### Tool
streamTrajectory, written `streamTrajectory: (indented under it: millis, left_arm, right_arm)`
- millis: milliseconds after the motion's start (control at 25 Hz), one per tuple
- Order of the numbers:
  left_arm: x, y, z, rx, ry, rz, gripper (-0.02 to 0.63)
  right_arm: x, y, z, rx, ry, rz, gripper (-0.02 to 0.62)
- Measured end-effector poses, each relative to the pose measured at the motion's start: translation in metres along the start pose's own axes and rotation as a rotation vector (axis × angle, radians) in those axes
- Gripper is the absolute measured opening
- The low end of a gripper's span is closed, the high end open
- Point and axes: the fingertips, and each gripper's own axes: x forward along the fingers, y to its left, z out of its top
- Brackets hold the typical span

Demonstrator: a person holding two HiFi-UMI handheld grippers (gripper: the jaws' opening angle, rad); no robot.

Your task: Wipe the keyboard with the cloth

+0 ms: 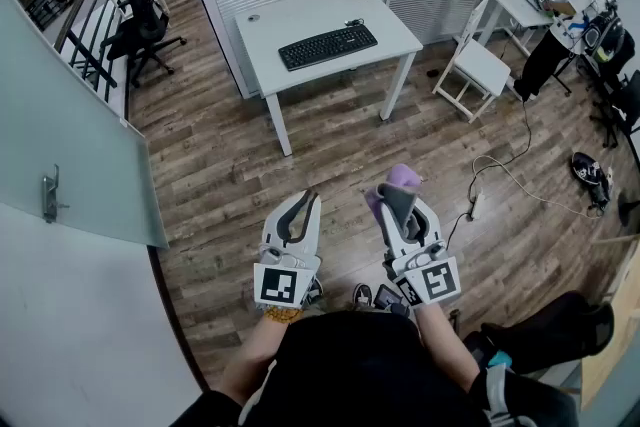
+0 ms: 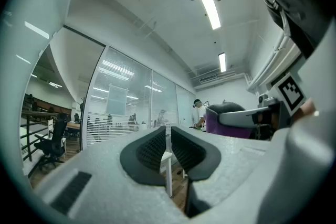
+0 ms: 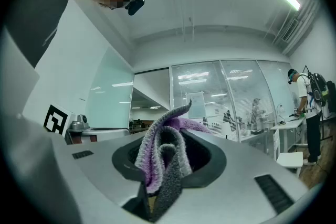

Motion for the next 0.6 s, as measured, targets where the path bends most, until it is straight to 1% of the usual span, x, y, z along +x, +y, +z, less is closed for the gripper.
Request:
streamTrajectory:
  millis: [120,280,400,600]
  left_arm:
    - [-0.006,0.02,-0.006,-0.009,0.012,-0.006,0.044]
    - [-0.008,0.044,-0.01,-0.009,0.017,-0.035,0.044]
    - [-0.004,0.058,-0.016,-0.008,0.032,-0.057,0.044]
    - [0.014,0.08,-0.026,-0.013,0.034,-0.073,0.044]
  right_arm:
    - [0.013,0.012,-0.005,-0.003,0.005,-0.003,0.117]
    - [0.028,0.022,-0.006,0.041,-0.008,0.001,0.13]
    - [0.038,0.02,-0.014,0.039,0.009,-0.04,0.13]
    - [0.06,0.001,-0.029,0.055,0.032,-0.094,0.13]
